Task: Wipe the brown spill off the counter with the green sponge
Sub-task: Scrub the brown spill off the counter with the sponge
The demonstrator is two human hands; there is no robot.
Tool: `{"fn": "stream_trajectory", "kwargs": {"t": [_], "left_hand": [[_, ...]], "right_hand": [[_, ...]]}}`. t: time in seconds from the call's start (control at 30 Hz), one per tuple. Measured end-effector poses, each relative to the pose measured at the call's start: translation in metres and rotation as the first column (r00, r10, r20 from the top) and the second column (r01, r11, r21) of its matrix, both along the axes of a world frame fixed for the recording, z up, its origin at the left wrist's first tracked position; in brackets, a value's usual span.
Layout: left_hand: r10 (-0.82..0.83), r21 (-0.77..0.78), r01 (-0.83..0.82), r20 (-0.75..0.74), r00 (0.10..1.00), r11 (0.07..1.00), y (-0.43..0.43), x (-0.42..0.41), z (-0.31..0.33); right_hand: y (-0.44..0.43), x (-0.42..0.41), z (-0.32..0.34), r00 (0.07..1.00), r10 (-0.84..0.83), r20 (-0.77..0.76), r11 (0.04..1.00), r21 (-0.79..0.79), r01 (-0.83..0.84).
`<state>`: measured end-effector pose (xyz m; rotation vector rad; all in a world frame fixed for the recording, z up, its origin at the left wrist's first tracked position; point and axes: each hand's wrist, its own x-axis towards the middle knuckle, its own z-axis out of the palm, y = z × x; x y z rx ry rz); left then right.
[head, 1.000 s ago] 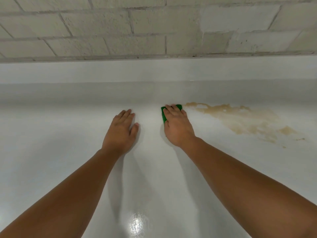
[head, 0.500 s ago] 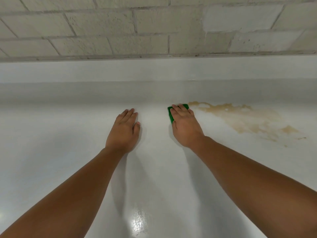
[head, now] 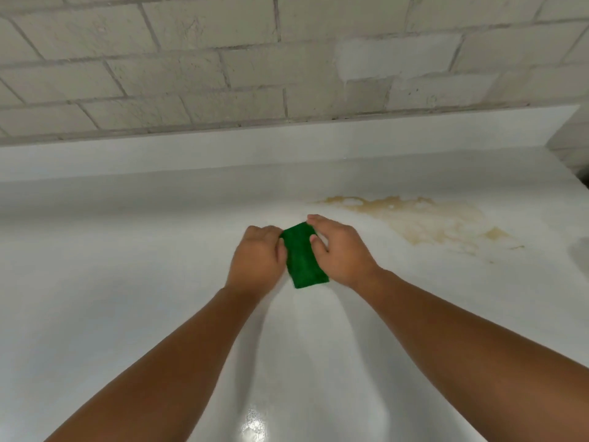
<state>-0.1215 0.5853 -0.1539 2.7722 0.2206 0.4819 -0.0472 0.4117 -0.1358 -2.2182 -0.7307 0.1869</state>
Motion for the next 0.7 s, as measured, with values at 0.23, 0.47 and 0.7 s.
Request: {"fn": "stream_trajectory", "kwargs": {"t": [0.23,0.47,0.7], "left_hand": [[0.204,0.539,0.098,-0.473,0.857,0.837,-0.078,0.034,-0.003],[0.144,0.356,0.052,-0.503,0.852,0.933,-0.042,0.114,0.000],[-0.136,0.124,0.201,-0.407,0.903,0.972,-0.074,0.152,-0.006]], "right_hand": [[-0.101,0.003,-0.016,0.950,-0.065,0.304,0.967,-0.216,0.135],[-0.177,-0.007,-0.020,0.943,-0.096,0.318,0.923,-0.326,0.203],[-0.198,-0.024,-0.033,0.954,-0.064,0.293,0.915,-0.365,0.174]]}}
